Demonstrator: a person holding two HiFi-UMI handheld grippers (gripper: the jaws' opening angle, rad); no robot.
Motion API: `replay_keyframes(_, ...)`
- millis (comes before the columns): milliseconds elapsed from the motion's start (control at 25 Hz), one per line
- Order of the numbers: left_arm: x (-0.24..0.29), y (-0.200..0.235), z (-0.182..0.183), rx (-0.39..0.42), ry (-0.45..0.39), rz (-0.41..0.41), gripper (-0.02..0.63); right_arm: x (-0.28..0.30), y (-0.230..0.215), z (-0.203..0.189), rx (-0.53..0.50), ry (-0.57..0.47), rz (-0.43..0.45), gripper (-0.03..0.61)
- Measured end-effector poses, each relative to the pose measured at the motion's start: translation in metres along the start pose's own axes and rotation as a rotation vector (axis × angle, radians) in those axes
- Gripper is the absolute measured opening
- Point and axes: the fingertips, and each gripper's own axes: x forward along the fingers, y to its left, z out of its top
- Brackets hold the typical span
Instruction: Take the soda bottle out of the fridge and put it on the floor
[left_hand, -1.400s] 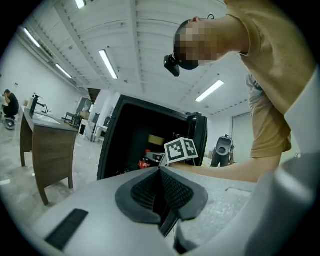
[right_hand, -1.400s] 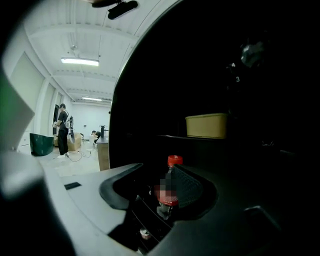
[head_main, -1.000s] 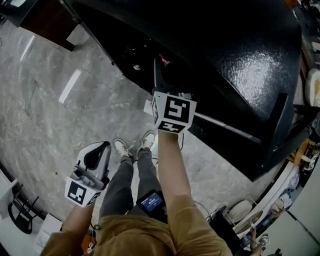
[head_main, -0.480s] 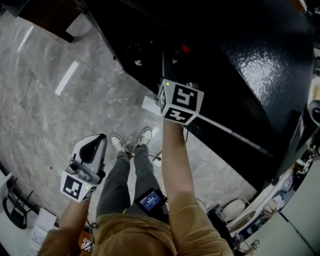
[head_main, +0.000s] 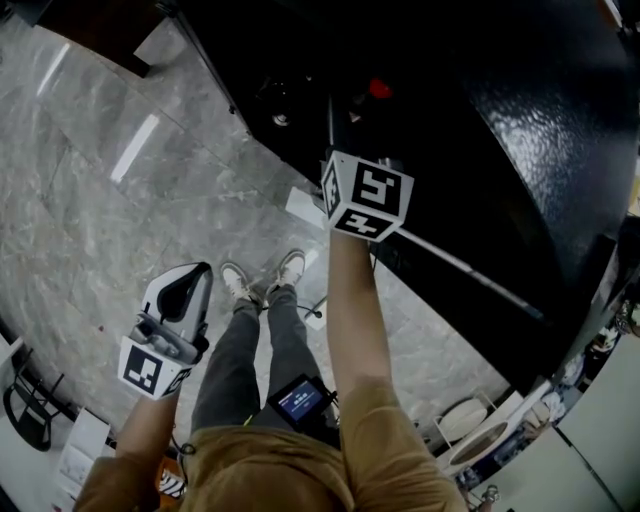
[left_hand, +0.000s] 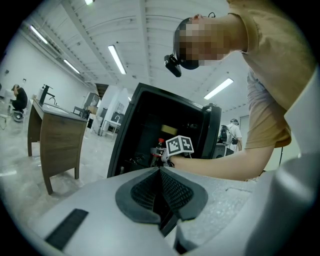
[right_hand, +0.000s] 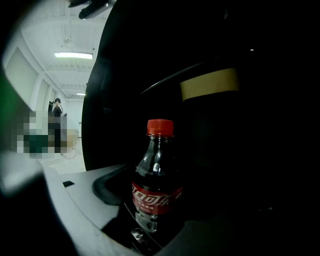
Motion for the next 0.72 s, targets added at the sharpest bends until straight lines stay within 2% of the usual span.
replay_keyframes(200,-0.003,0.001,-0.004,0.001,0.016,0.01,0.002,-0.011,0.003,0.003,-0.01,-0.037,0.01,0.293)
replay_keyframes(440,-0.006,0.006,0.005,0.009,-0.003,0.019,0.002,-0.026,0.013,0.001,-0.043,-0.033,0.035,0.293)
replay_keyframes(720,-0.018,0.018,-0.004,0.014,0.01,0.038,0.002,-0.037,0.015,-0.005,-0.039,-0.031,0.028,0.293)
